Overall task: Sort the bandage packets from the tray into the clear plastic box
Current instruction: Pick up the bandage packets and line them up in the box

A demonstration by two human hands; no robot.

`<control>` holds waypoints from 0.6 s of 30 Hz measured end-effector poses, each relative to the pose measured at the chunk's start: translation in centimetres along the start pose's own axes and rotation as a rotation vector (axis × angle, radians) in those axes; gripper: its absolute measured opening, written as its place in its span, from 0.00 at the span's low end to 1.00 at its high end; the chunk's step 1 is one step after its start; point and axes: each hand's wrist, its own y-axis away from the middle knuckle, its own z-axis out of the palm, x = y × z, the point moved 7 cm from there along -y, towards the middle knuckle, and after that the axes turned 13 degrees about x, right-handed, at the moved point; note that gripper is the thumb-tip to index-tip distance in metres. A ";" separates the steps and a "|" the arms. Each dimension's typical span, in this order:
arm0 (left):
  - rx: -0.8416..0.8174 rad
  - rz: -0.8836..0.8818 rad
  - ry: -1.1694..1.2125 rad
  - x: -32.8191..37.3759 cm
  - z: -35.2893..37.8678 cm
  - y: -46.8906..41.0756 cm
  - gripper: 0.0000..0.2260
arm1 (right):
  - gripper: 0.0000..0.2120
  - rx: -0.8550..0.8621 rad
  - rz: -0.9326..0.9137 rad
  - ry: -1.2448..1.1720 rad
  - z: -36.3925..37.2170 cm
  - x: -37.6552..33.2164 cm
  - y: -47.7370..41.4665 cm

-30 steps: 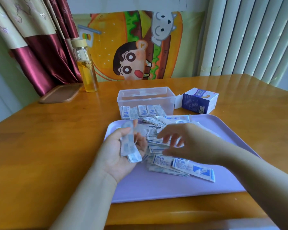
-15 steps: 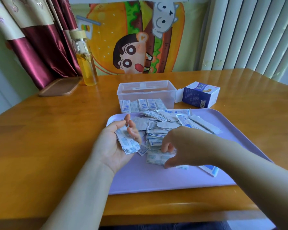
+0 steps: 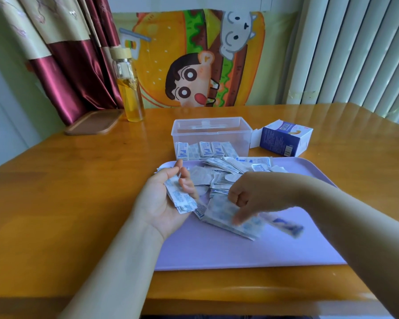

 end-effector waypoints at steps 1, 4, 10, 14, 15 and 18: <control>0.015 0.009 0.000 0.1 -0.2 -0.1 0.06 | 0.15 0.013 0.018 -0.122 -0.2 0.2 0.1; 0.058 0.047 -0.044 0.0 -0.6 -0.5 0.03 | 0.09 0.048 0.107 -0.615 -0.5 0.9 0.1; -0.173 0.032 -0.305 -3.0 1.3 0.1 0.22 | 0.07 0.058 0.229 -1.055 0.0 0.4 -0.1; -0.253 0.084 -0.446 -4.2 2.5 1.0 0.17 | 0.07 0.208 0.126 -0.815 -0.5 -1.5 -0.3; -0.218 0.107 -0.416 -4.0 2.5 1.0 0.14 | 0.07 0.268 0.087 -0.742 -0.9 -2.0 -0.2; -0.134 0.107 -0.268 -2.9 1.9 0.4 0.09 | 0.08 0.440 0.034 -0.550 -2.6 -2.3 0.4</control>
